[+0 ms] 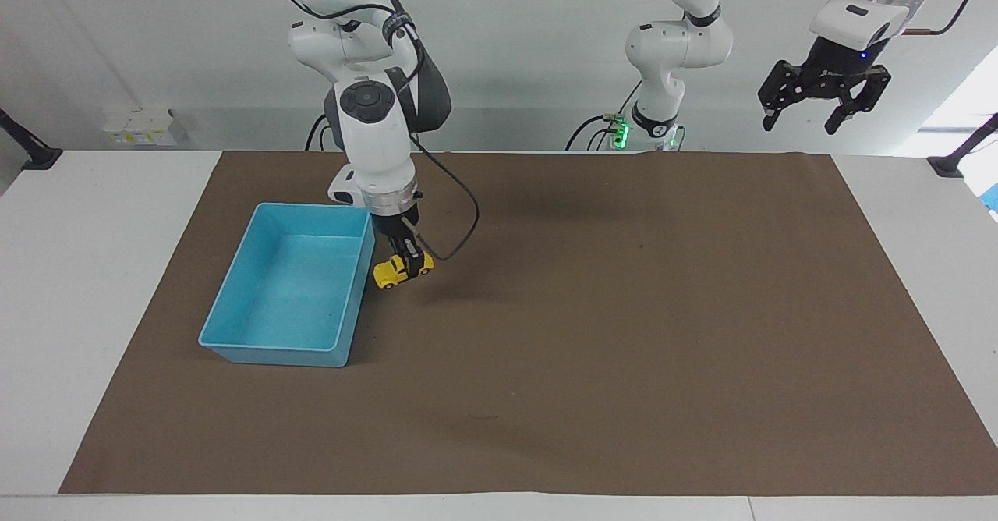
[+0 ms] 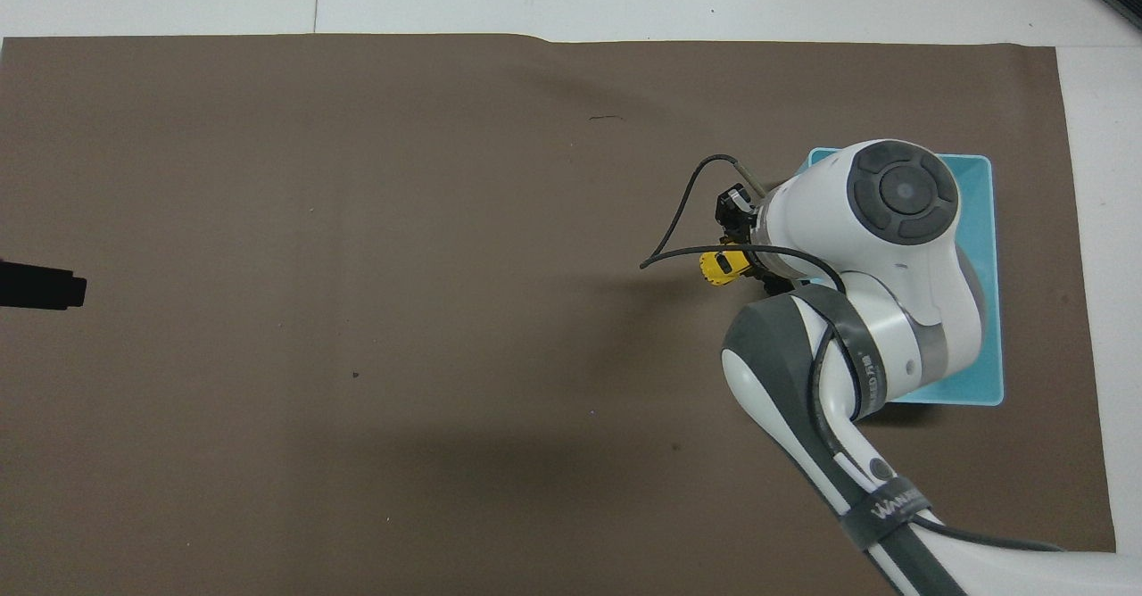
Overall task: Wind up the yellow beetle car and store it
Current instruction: 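Close the right gripper on the yellow car, then lift the car with the right gripper over the bin rim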
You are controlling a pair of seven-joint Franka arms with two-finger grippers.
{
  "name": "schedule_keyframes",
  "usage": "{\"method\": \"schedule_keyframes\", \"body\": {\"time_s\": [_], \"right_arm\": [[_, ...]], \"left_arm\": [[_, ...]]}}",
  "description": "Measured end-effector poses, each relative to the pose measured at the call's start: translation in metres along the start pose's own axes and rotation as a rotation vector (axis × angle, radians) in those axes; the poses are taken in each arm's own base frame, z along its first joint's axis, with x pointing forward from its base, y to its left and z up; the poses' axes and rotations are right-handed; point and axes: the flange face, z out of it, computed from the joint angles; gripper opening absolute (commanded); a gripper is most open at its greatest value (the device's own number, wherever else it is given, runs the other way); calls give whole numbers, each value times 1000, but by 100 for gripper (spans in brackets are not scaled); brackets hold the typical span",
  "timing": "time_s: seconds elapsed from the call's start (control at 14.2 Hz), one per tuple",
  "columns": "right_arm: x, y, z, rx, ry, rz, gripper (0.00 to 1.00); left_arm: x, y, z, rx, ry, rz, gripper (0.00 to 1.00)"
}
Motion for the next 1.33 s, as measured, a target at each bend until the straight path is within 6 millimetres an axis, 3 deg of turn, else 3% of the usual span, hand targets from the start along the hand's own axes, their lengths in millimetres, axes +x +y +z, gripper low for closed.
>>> {"method": "schedule_keyframes", "body": {"time_s": [0.35,1.05,1.33], "right_arm": [[35,17,0,-35,-10,-188,0],[124,69,6,-53,-86,-523,0],[144,91,14,-59,-107,-644,0]], "left_arm": [[0,0,0,0,0,0,100],[0,0,0,0,0,0,100],[0,0,0,0,0,0,100]]}}
